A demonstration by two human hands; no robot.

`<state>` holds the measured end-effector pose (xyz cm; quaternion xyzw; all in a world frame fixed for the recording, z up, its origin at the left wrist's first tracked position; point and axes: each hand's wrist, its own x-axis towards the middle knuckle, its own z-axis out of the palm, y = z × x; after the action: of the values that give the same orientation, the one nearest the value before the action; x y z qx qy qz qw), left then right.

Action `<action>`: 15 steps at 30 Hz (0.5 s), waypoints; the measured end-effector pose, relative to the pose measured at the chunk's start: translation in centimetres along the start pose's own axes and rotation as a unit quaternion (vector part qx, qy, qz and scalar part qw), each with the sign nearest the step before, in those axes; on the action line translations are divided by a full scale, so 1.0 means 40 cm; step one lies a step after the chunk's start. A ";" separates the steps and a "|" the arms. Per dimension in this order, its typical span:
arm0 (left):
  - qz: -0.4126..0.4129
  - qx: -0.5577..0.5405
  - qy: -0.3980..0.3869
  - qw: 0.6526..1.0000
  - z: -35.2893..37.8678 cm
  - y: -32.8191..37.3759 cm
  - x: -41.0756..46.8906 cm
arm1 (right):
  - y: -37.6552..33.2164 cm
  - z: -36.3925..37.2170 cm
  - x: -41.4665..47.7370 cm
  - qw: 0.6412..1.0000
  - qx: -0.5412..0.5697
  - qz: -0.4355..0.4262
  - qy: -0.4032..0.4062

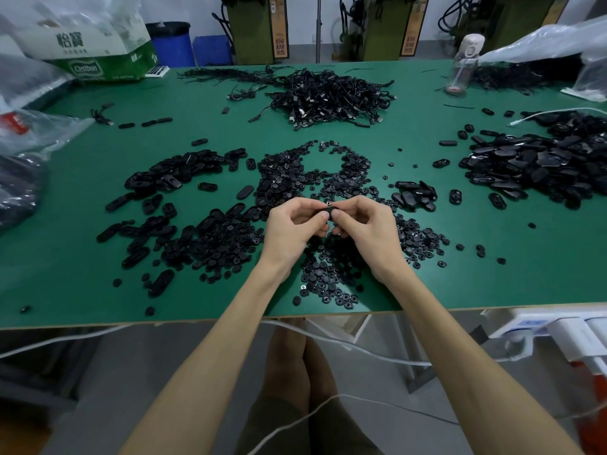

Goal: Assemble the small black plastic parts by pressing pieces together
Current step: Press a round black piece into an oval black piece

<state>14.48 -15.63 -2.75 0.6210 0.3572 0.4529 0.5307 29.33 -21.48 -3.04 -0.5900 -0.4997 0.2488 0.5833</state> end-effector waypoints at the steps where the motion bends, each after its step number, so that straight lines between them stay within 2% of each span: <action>1: 0.001 0.002 0.001 1.000 0.000 0.000 0.000 | 0.000 -0.001 0.000 1.000 0.002 0.000 -0.001; 15: 0.012 0.099 0.025 0.995 0.015 -0.002 0.000 | -0.003 -0.001 0.000 1.000 -0.009 -0.002 -0.029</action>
<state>15.03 -15.83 -2.85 0.6635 0.4062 0.4365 0.4520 29.33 -21.52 -2.94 -0.5871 -0.5195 0.2599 0.5639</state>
